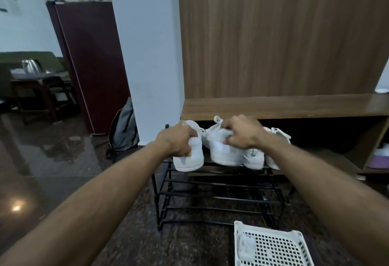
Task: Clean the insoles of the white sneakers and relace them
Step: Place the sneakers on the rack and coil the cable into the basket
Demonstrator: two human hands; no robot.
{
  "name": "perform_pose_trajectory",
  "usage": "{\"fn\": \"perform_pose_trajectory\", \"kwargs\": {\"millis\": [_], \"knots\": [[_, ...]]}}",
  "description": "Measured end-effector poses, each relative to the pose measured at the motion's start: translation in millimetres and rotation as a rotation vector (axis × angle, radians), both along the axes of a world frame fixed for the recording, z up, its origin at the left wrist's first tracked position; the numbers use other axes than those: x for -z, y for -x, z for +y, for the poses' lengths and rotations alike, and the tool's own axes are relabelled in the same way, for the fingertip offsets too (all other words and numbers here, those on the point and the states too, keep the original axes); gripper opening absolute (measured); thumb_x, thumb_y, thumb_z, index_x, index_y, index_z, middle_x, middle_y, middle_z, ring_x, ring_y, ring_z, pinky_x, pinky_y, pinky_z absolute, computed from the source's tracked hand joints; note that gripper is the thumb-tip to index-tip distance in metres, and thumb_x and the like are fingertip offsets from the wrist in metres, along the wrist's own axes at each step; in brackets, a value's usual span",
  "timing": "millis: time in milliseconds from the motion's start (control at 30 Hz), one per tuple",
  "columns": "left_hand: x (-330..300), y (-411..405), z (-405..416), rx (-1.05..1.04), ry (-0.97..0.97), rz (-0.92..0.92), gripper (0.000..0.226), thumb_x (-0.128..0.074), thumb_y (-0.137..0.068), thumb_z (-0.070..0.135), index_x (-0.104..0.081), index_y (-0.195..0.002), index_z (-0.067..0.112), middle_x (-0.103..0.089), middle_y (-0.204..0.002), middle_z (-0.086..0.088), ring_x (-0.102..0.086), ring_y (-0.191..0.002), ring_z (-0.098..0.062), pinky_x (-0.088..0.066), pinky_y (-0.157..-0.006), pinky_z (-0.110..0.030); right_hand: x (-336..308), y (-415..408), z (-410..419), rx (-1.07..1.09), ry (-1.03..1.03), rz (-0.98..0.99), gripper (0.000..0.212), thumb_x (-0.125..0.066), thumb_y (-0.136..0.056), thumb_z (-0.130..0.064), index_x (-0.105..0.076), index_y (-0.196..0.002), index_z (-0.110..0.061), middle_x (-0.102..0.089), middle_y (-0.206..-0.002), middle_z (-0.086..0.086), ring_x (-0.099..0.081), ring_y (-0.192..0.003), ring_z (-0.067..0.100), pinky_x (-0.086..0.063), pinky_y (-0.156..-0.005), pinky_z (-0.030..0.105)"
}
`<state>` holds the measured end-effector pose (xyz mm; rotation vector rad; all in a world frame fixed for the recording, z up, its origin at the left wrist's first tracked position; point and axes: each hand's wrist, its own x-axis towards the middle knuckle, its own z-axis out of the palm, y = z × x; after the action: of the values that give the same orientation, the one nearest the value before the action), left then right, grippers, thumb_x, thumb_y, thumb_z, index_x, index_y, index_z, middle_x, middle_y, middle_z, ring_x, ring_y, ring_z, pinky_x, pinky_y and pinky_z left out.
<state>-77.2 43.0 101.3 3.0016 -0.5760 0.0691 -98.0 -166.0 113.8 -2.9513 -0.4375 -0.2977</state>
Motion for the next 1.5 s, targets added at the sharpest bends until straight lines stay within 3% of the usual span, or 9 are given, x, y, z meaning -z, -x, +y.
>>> {"fn": "perform_pose_trajectory", "kwargs": {"millis": [100,233,400,633,867,1033,1133,1267,1500], "knots": [[35.2,-28.0,-6.1,-0.033,-0.059,-0.081,0.041,-0.058,-0.083,0.016,-0.056,-0.123,0.027,-0.062,-0.119,-0.005,-0.059,-0.104,-0.029,-0.044,-0.08,-0.035,51.3,-29.8,13.8,0.066,0.098,-0.07,0.032,-0.057,-0.088,-0.029,-0.056,-0.12,-0.023,-0.063,-0.111,0.011,-0.059,-0.1,0.035,-0.039,-0.073,0.036],[75.4,-60.8,-11.5,-0.037,-0.168,-0.17,0.046,-0.047,-0.084,0.012,-0.052,-0.127,0.028,-0.066,-0.11,-0.003,-0.06,-0.097,-0.026,-0.035,-0.093,-0.038,96.9,-69.7,21.8,0.127,0.074,-0.103,0.029,-0.053,-0.091,-0.025,-0.054,-0.119,-0.018,-0.064,-0.11,0.013,-0.06,-0.097,0.036,-0.04,-0.067,0.036],[98.5,-85.4,-19.0,-0.04,-0.087,-0.221,0.026,-0.051,-0.08,0.01,-0.053,-0.099,0.027,-0.067,-0.096,0.0,-0.06,-0.091,-0.025,-0.032,-0.09,-0.038,116.5,-100.7,34.0,0.087,0.139,-0.099,0.028,-0.053,-0.089,-0.028,-0.055,-0.115,-0.019,-0.063,-0.108,0.011,-0.06,-0.097,0.035,-0.037,-0.065,0.035],[105.8,-88.7,-18.4,-0.051,-0.052,-0.183,0.038,-0.054,-0.081,0.012,-0.055,-0.115,0.029,-0.066,-0.096,0.0,-0.06,-0.097,-0.025,-0.03,-0.086,-0.037,124.1,-102.8,27.9,0.09,0.041,-0.082,0.027,-0.053,-0.09,-0.025,-0.052,-0.117,-0.02,-0.061,-0.106,0.011,-0.057,-0.097,0.032,-0.043,-0.073,0.038],[124.1,-80.2,-14.2,-0.035,0.002,-0.193,0.067,-0.06,-0.086,0.019,-0.031,-0.146,0.023,-0.045,-0.14,-0.005,-0.039,-0.13,-0.027,-0.038,-0.101,-0.044,125.0,-94.2,24.3,0.057,-0.025,0.029,0.055,-0.053,-0.088,-0.021,-0.037,-0.141,-0.018,-0.043,-0.14,0.004,-0.038,-0.129,0.026,-0.044,-0.091,0.043],[142.6,-47.0,-11.3,-0.063,0.092,-0.274,0.08,-0.058,-0.084,0.017,-0.017,-0.152,0.023,-0.014,-0.161,-0.005,-0.009,-0.148,-0.025,-0.019,-0.119,-0.046,136.8,-64.7,7.7,0.048,-0.075,-0.029,0.068,-0.054,-0.085,-0.016,-0.026,-0.147,-0.02,-0.028,-0.149,0.001,-0.037,-0.131,0.027,-0.049,-0.084,0.042],[155.1,-16.4,-15.7,-0.074,0.132,-0.27,0.074,-0.057,-0.085,0.019,-0.022,-0.151,0.02,-0.009,-0.161,-0.008,-0.009,-0.148,-0.027,-0.016,-0.119,-0.047,151.9,-37.3,-3.0,0.065,-0.118,-0.005,0.064,-0.055,-0.089,-0.021,-0.028,-0.148,-0.021,-0.032,-0.147,0.002,-0.041,-0.128,0.029,-0.047,-0.088,0.042],[186.4,23.5,-29.4,-0.091,0.187,-0.117,0.068,-0.061,-0.085,0.024,-0.034,-0.147,0.019,-0.022,-0.156,-0.009,-0.021,-0.144,-0.027,-0.024,-0.115,-0.046,187.1,10.4,-15.5,0.141,-0.222,0.19,0.059,-0.059,-0.09,-0.028,-0.038,-0.144,-0.023,-0.042,-0.141,0.005,-0.042,-0.129,0.028,-0.043,-0.1,0.041],[261.1,100.1,-68.2,-0.028,0.136,0.325,0.053,-0.06,-0.088,0.029,-0.048,-0.139,0.025,-0.035,-0.149,-0.003,-0.036,-0.136,-0.025,-0.037,-0.109,-0.04,270.9,102.0,-46.9,0.35,-0.266,0.619,0.049,-0.059,-0.088,-0.021,-0.05,-0.137,-0.022,-0.048,-0.142,0.008,-0.048,-0.127,0.028,-0.043,-0.101,0.035]]}}
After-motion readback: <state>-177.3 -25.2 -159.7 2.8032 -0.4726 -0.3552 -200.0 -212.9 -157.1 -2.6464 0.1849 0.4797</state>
